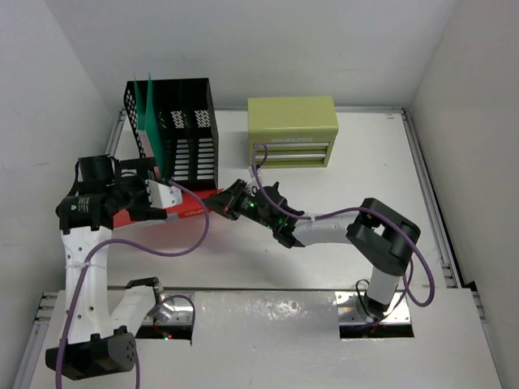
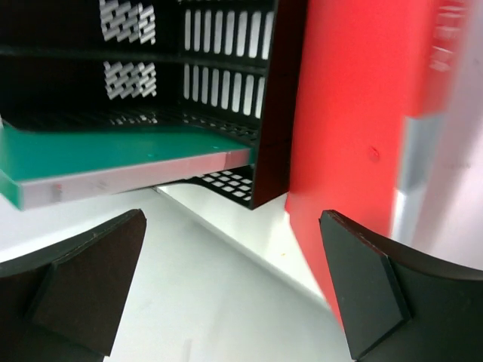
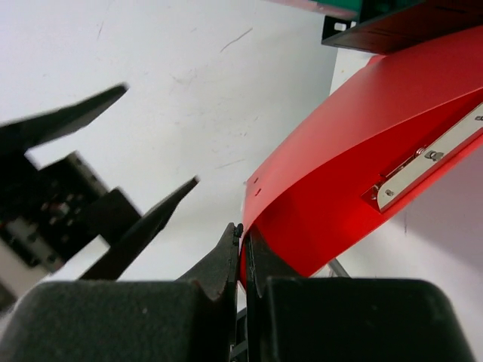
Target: Organize the desk
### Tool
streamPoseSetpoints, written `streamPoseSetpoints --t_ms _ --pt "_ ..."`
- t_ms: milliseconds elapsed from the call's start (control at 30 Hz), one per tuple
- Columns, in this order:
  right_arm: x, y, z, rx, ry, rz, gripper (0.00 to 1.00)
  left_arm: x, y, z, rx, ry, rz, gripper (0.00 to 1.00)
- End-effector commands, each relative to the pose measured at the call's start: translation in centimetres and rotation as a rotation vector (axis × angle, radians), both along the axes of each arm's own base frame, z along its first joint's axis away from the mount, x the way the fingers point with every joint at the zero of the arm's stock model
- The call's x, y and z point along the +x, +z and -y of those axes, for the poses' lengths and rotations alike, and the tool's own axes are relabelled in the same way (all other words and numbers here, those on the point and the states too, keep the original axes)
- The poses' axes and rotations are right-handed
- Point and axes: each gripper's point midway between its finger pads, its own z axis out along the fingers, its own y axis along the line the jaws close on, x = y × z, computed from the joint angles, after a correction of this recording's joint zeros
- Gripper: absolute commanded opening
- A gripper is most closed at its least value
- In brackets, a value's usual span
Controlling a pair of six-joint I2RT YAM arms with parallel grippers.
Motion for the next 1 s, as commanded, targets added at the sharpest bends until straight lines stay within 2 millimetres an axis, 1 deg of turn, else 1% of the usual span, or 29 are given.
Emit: streamPoseSetpoints --t_ms 0,33,100,133,167,233,267,300,400,467,567,600,633,667,700,733,767,800,833,933,967 --pt "2.3 2.4 0.6 0.076 -0.092 0.032 0.00 -3.8 -0.9 1.8 0.044 -0.177 -0.078 1.00" --pt "2.5 2.2 0.8 0.074 -0.103 0.025 0.00 -4.1 -1.8 1.4 0.055 -0.157 -0.106 1.00" --pt "3.3 2.1 1.1 0.068 -0.136 0.021 0.00 -3.9 -2.2 0.7 0.077 -0.118 -0.106 1.00" --pt "3.7 2.1 1.1 0.068 -0.149 0.021 0.00 -3.9 -3.0 0.0 0.082 -0.074 -0.129 1.00" --pt "3.9 2.0 1.2 0.066 -0.158 0.018 0.00 -3.0 -2.7 -0.4 0.089 -0.046 -0.091 1.00" --pt "4.4 2.3 1.1 0.068 -0.173 0.021 0.00 -2.9 -3.3 -0.8 0.087 -0.007 -0.102 0.99" --pt "4.6 2.1 1.1 0.065 -0.179 0.020 0.00 -2.8 -3.5 -0.9 0.086 -0.003 -0.106 1.00" --pt "4.9 2.4 1.0 0.071 -0.186 0.022 0.00 -3.0 -4.2 -0.7 0.079 -0.008 -0.125 1.00" --pt "5.2 2.5 1.0 0.069 -0.196 0.023 0.00 -3.2 -5.4 -0.3 0.056 -0.016 -0.149 1.00" --pt "5.2 2.6 0.9 0.069 -0.196 0.028 0.00 -2.9 -5.7 -0.3 0.050 -0.011 -0.148 1.00" --pt "5.0 2.6 0.9 0.072 -0.187 0.026 0.00 -1.9 -6.7 -0.5 0.033 0.021 -0.137 1.00" --pt "5.0 2.7 1.0 0.075 -0.187 0.029 0.00 -1.9 -7.6 -0.6 0.036 0.028 -0.153 1.00" --pt "5.0 2.7 1.1 0.076 -0.190 0.028 0.00 -1.4 -7.9 -0.7 0.039 0.030 -0.149 1.00" --pt "5.0 2.7 1.2 0.076 -0.193 0.028 0.00 -1.4 -8.9 -0.7 0.037 0.033 -0.170 1.00" --pt "4.9 2.6 1.1 0.075 -0.192 0.030 0.00 -1.3 -9.5 -0.6 0.034 0.041 -0.181 1.00" --pt "5.0 2.7 1.2 0.077 -0.193 0.030 0.00 -0.6 -9.6 -0.6 0.034 0.051 -0.165 1.00" --pt "4.9 2.7 1.1 0.077 -0.187 0.030 0.00 -0.5 -10.4 -0.5 0.029 0.063 -0.174 1.00" --pt "4.9 2.6 1.1 0.077 -0.183 0.027 0.00 -0.2 -10.6 -0.3 0.016 0.092 -0.173 1.00" --pt "4.8 2.5 1.0 0.078 -0.178 0.026 0.00 0.6 -10.5 -0.2 0.007 0.102 -0.148 0.98" --pt "4.5 2.5 1.2 0.088 -0.172 0.028 0.00 0.7 -10.8 1.2 -0.054 0.099 -0.178 0.70" --pt "4.3 2.3 1.3 0.089 -0.169 0.027 0.00 0.6 -10.6 1.8 -0.082 0.090 -0.188 0.52"
